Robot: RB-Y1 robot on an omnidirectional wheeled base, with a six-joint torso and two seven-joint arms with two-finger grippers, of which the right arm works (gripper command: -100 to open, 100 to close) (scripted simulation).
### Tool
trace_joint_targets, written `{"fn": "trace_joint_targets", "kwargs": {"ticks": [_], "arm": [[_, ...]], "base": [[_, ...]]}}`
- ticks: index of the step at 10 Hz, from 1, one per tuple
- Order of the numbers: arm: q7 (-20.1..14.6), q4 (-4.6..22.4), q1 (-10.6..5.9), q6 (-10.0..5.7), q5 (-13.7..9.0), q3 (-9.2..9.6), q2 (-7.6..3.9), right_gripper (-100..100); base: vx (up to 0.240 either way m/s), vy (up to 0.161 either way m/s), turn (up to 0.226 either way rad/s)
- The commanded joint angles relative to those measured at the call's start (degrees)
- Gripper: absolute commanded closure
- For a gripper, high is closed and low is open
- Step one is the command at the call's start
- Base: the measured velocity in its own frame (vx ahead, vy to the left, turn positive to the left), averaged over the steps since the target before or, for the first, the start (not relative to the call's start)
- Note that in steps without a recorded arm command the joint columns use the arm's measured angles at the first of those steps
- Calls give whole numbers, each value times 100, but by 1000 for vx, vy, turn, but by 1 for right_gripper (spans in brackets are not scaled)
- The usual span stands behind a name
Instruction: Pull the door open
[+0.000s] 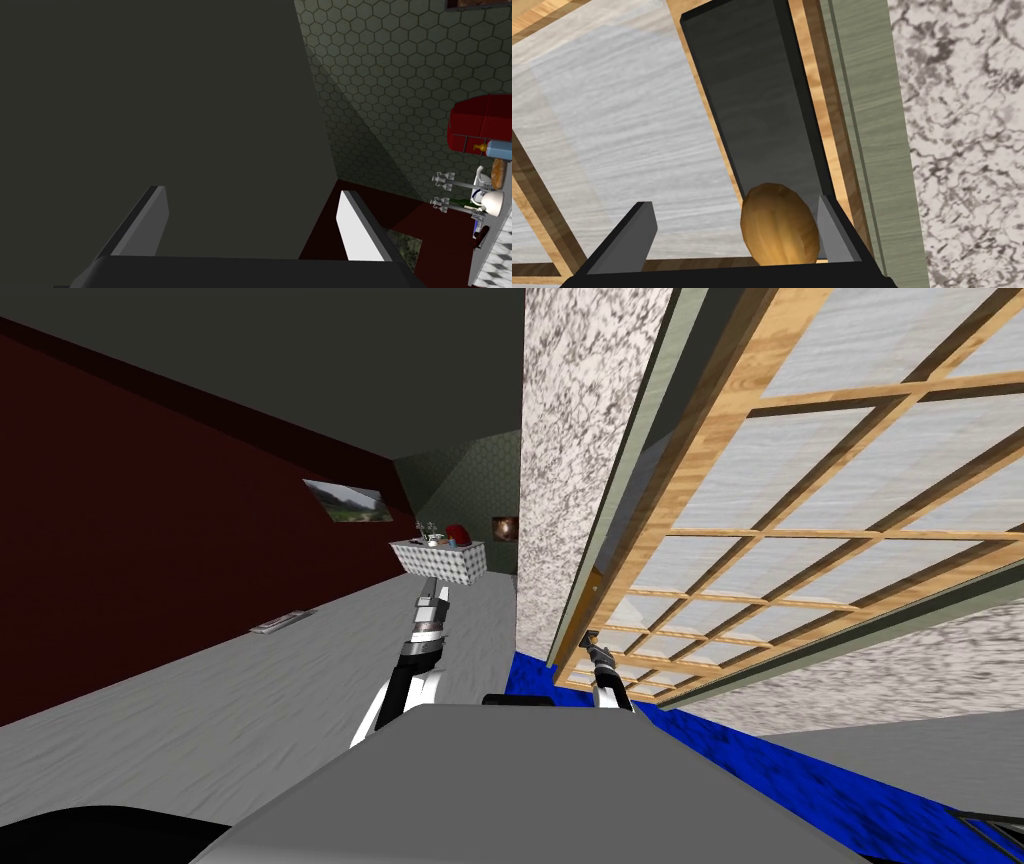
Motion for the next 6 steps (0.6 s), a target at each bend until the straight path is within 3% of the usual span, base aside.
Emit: {"fn": "trace_joint_targets", "kwargs": {"ticks": [1,6], "arm": [[-184,-5,40,38,-25,-10,-25,100],[-909,5,41,-18,-101,43,-44,100]], "base": [[-21,13,73],[-26,-17,45]]}}
